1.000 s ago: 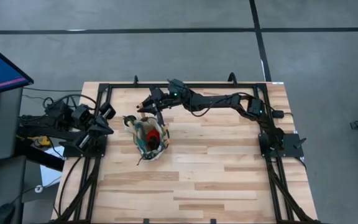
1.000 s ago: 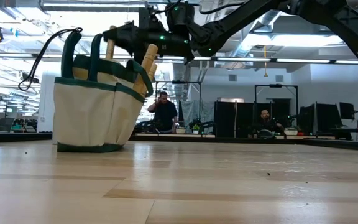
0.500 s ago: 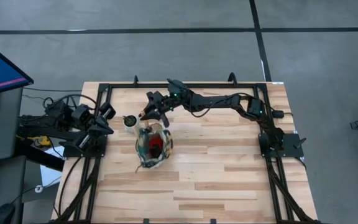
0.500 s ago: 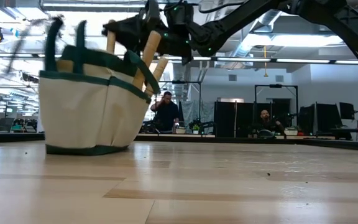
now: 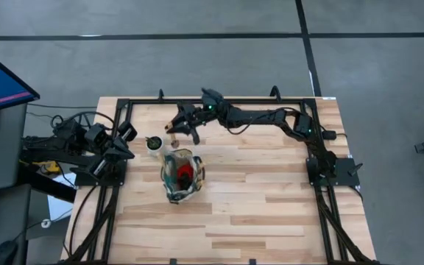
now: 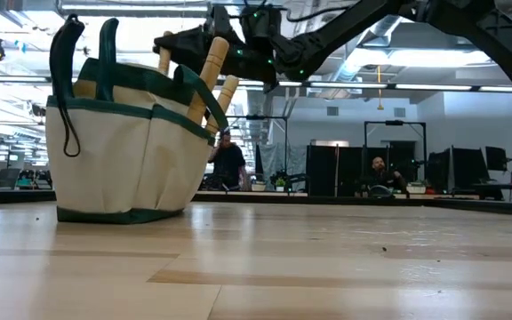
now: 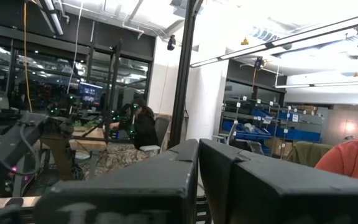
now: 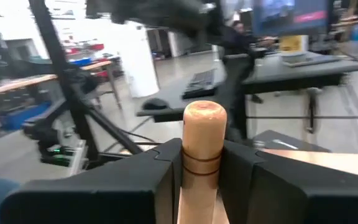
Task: Pick & Place Garden tools in Gardening bag
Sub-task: Put the trowel into the gardening bag
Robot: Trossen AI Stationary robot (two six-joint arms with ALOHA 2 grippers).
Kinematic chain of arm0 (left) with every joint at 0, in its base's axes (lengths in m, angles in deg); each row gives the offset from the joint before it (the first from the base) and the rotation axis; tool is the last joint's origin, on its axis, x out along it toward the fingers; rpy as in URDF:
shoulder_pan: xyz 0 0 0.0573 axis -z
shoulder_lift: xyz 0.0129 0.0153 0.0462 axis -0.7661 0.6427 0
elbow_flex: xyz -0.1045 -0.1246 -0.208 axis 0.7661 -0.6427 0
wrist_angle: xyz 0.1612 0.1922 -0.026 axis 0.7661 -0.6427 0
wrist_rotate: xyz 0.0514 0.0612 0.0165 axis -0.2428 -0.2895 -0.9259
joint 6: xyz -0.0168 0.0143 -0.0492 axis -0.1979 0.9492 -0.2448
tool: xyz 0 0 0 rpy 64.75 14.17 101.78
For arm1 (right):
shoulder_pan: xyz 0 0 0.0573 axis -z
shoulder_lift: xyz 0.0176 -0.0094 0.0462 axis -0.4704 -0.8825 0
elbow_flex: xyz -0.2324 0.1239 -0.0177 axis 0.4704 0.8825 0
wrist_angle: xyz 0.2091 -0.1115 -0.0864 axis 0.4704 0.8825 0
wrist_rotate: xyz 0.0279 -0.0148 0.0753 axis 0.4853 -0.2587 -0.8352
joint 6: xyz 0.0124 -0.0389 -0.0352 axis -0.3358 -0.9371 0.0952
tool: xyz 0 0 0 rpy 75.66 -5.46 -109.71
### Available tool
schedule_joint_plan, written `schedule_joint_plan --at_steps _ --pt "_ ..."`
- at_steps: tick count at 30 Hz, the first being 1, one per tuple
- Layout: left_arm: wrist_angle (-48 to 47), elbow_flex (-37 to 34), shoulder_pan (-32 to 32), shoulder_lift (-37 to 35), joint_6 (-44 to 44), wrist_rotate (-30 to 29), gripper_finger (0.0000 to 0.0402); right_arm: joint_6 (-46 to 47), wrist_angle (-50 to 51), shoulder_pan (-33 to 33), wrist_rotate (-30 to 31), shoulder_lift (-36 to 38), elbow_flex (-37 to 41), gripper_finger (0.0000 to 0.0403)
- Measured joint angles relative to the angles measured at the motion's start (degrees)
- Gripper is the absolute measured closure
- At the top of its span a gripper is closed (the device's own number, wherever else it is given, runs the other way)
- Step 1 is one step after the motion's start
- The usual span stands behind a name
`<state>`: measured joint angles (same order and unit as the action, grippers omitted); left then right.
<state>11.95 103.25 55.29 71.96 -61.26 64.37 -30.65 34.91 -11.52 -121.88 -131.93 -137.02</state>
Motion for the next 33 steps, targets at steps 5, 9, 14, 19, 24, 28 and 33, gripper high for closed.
schedule_joint_plan --at_steps 5,9,14,19,24,28,33 --pt "-0.1 0.0 0.0 0.0 0.0 0.0 0.0399 0.6 0.0 2.3 -0.3 1.8 -0.1 0.0342" --pt "-0.4 0.0 0.0 0.0 0.0 0.0 0.0399 2.4 2.4 2.3 -2.0 2.0 0.0 0.0342" --pt "-0.5 0.0 0.0 0.0 1.3 0.5 0.0399 -2.0 9.3 0.3 -0.9 2.0 0.0 0.0342" --pt "-0.5 0.0 0.0 0.0 1.5 0.7 0.0399 -6.4 12.3 -1.0 4.2 0.9 0.0 0.0342" --pt "-0.5 0.0 0.0 0.0 1.4 0.7 0.0399 -9.3 12.5 -1.1 8.7 -0.6 0.0 0.0342" --pt "-0.4 0.0 0.0 0.0 1.3 0.7 0.0399 -9.2 13.1 -1.0 8.7 -0.6 0.0 0.0342" --pt "-0.4 0.0 0.0 0.0 1.4 0.7 0.0399 -8.5 13.3 -1.8 8.7 -0.6 0.0 0.0342"
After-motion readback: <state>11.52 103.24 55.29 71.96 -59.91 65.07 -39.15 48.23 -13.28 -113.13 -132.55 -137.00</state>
